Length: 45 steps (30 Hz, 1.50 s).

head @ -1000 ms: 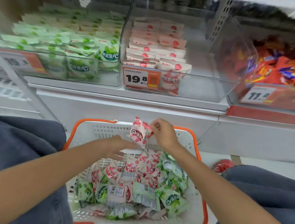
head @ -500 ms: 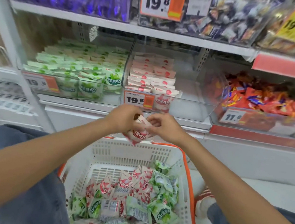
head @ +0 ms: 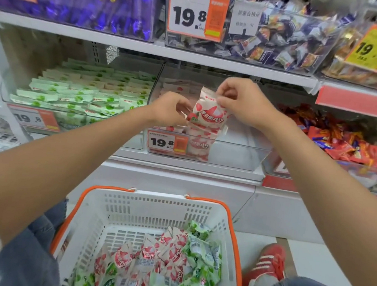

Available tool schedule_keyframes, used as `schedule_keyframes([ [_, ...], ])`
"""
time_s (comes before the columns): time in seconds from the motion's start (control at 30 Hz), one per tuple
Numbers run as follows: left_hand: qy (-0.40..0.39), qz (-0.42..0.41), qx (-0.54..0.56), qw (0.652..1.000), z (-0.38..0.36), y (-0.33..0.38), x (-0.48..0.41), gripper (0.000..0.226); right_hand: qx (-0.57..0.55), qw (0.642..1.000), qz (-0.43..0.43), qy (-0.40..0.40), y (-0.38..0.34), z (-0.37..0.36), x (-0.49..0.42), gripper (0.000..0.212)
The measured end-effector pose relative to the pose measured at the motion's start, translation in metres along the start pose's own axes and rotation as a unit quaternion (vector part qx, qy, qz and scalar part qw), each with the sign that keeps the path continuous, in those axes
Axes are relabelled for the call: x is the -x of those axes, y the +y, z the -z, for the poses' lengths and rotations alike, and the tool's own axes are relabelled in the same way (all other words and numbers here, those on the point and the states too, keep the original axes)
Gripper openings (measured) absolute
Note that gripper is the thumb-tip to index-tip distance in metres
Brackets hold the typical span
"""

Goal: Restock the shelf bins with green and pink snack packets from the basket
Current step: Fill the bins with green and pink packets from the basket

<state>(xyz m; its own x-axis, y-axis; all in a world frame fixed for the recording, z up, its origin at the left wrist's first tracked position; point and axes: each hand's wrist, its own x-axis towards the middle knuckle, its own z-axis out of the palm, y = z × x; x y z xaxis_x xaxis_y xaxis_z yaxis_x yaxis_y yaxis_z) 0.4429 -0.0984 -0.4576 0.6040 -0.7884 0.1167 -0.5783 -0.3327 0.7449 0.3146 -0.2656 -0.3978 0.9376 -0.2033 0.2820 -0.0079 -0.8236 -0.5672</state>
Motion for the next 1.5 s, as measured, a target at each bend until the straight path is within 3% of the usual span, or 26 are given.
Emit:
schedule_keyframes([
  [0.17,-0.015,0.004,-0.094,0.995,-0.005,-0.011,-0.020,0.019,0.075,0.996,0.007,-0.048,0.015,-0.025,0.001,0.011],
  [0.37,-0.046,0.012,-0.189,0.981,-0.017,-0.010,-0.036,0.009,0.045,0.996,-0.029,-0.066,0.036,-0.051,0.007,0.011],
  [0.63,-0.022,-0.005,-0.124,0.992,-0.018,-0.017,-0.033,0.010,0.060,0.992,-0.042,-0.103,0.040,-0.071,-0.003,0.012],
  [0.87,0.048,-0.060,-0.147,0.986,-0.028,-0.020,-0.007,0.022,0.019,0.988,-0.063,-0.137,0.044,-0.074,-0.006,0.010],
  [0.9,0.048,-0.077,-0.180,0.979,-0.028,-0.020,-0.004,0.022,-0.006,0.991,-0.069,-0.116,0.044,-0.073,-0.007,0.004],
  [0.97,0.046,-0.089,-0.242,0.965,-0.027,-0.023,-0.001,0.024,-0.064,0.990,-0.126,0.000,0.049,-0.073,-0.013,0.005],
  [1.03,0.039,-0.077,-0.237,0.968,-0.027,-0.029,-0.001,0.024,-0.017,0.974,-0.213,0.069,0.058,-0.070,-0.018,0.010],
  [1.1,0.035,-0.055,-0.192,0.979,-0.027,-0.034,-0.002,0.024,-0.016,0.951,-0.308,-0.031,0.061,-0.070,-0.021,0.029],
  [1.17,0.037,-0.041,-0.170,0.984,-0.029,-0.036,-0.004,0.022,-0.109,0.911,-0.374,-0.134,0.056,-0.075,-0.024,0.049],
  [1.5,0.052,-0.022,-0.106,0.993,-0.032,-0.037,-0.002,0.009,-0.303,0.837,-0.412,-0.193,0.052,-0.081,-0.036,0.033],
])
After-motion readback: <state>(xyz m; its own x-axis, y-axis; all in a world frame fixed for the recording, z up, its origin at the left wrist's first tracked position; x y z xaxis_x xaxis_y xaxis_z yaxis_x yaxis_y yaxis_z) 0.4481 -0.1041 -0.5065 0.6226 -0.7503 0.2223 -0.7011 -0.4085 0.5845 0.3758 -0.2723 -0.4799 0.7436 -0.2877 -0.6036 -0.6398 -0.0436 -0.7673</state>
